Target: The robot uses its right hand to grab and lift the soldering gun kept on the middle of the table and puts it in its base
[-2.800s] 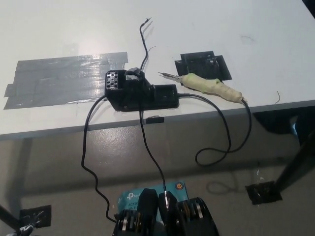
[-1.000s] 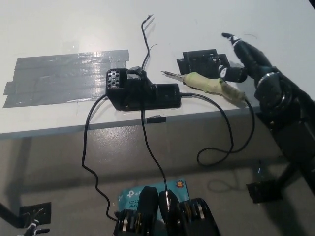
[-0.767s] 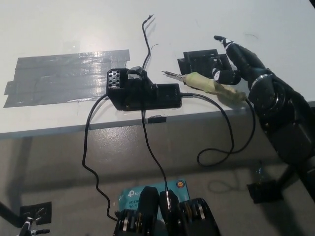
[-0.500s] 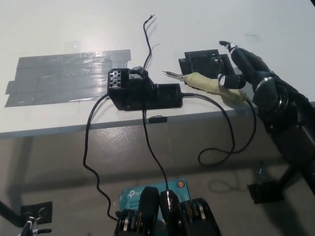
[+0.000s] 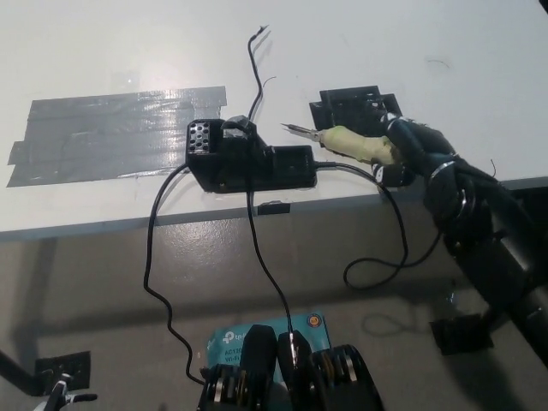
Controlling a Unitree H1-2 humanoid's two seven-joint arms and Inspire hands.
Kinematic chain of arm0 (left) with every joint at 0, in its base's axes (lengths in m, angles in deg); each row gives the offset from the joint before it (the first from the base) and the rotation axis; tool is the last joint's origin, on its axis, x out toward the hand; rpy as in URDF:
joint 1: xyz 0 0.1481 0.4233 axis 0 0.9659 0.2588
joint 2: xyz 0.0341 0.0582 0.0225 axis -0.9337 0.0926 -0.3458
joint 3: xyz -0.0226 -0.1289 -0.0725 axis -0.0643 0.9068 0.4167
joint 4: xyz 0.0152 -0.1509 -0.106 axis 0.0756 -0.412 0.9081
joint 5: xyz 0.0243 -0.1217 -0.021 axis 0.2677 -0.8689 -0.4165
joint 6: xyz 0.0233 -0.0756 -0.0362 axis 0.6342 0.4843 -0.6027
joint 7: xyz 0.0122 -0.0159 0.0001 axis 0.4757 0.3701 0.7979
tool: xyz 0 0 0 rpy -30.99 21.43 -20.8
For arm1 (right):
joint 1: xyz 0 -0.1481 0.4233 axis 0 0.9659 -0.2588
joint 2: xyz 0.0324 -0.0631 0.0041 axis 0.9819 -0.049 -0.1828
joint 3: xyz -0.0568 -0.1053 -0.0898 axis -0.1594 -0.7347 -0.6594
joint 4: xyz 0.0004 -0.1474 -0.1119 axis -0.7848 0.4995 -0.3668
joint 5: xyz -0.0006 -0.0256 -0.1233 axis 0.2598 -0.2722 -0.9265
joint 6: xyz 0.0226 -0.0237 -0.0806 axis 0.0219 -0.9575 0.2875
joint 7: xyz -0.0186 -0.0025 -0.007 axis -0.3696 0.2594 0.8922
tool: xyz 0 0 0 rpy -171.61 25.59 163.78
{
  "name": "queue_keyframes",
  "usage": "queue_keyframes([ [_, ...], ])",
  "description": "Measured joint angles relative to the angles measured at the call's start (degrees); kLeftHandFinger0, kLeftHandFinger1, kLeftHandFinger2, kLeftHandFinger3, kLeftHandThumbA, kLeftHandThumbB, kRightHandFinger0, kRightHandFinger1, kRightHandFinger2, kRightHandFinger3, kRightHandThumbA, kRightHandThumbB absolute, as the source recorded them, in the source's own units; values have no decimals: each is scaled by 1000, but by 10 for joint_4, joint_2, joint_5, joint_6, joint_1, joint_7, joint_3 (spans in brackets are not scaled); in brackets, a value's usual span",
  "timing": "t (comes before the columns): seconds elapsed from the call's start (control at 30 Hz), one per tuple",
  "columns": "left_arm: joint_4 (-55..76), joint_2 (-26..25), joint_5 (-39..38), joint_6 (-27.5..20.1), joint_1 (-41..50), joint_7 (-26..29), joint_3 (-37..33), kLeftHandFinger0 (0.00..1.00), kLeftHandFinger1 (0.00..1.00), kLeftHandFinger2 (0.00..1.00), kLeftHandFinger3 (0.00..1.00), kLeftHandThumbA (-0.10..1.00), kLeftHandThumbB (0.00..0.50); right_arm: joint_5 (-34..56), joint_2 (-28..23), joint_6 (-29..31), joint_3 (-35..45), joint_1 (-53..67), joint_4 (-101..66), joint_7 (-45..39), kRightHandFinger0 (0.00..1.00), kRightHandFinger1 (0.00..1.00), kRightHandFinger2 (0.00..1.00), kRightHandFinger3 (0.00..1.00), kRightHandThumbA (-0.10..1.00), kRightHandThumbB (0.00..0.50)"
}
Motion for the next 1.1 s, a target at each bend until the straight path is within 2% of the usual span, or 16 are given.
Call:
queue_keyframes([
  [0.1,1,0,1,0,0,0,0,0,35,308,682,1000,500,-6,4,1,-5,0,14,0,1000,1000,1000,1000,411,227],
  [0.2,5,1,3,0,2,0,0,0,37,340,735,1000,500,-10,1,1,-6,0,17,0,1000,1000,1000,1000,367,225],
  [0.3,9,1,5,-1,3,0,-2,0,15,292,676,1000,500,-14,-5,2,-5,0,22,0,1000,1000,1000,1000,348,218],
  [0.4,13,3,7,-3,3,0,-3,0,19,309,698,1000,500,-21,-15,2,-7,-1,31,0,1000,1000,1000,1000,351,189],
  [0.43,14,4,7,-3,3,0,-3,0,34,351,718,1000,500,-24,-18,3,-9,-1,37,0,1000,1000,1000,1000,335,175],
  [0.5,16,5,9,-3,3,0,-4,0,31,337,698,1000,500,-27,-21,4,-14,-3,47,0,1000,1000,1000,1000,310,168],
  [0.63,19,9,10,-4,2,0,-5,0,0,303,705,1000,500,-31,-21,7,-16,-6,53,1,1000,1000,1000,1000,256,200],
  [0.67,19,10,10,-5,2,1,-5,0,5,305,709,1000,500,-31,-20,7,-15,-6,53,1,969,991,926,1000,255,203],
  [0.77,18,12,11,-9,2,1,-5,0,0,300,719,1000,500,-32,-16,7,-14,-9,56,1,876,877,835,1000,300,234],
  [0.8,19,12,12,-10,1,1,-5,0,0,287,705,1000,500,-32,-14,7,-14,-10,56,1,882,824,798,1000,301,249],
  [0.83,18,13,12,-13,1,1,-5,0,0,270,678,1000,500,-32,-12,8,-15,-12,57,1,795,743,738,1000,306,256],
  [0.87,18,13,12,-14,0,2,-5,0,2,278,682,1000,500,-33,-9,9,-16,-14,57,1,863,841,775,1000,319,262],
  [0.9,18,14,12,-15,-1,2,-5,0,9,290,689,1000,500,-33,-8,10,-16,-15,57,1,926,892,793,1000,337,273],
  [0.93,18,15,12,-16,-2,2,-5,0,27,291,695,1000,500,-34,-6,12,-18,-19,57,2,1000,1000,981,1000,387,266],
  [1.0,18,15,12,-17,-4,2,-5,0,23,269,685,1000,500,-37,-6,19,-27,-26,58,1,1000,1000,1000,1000,454,255],
  [1.1,18,15,12,-21,-5,2,-5,0,23,283,707,1000,500,-46,-7,31,-47,-33,63,-3,1000,1000,1000,1000,566,303],
])
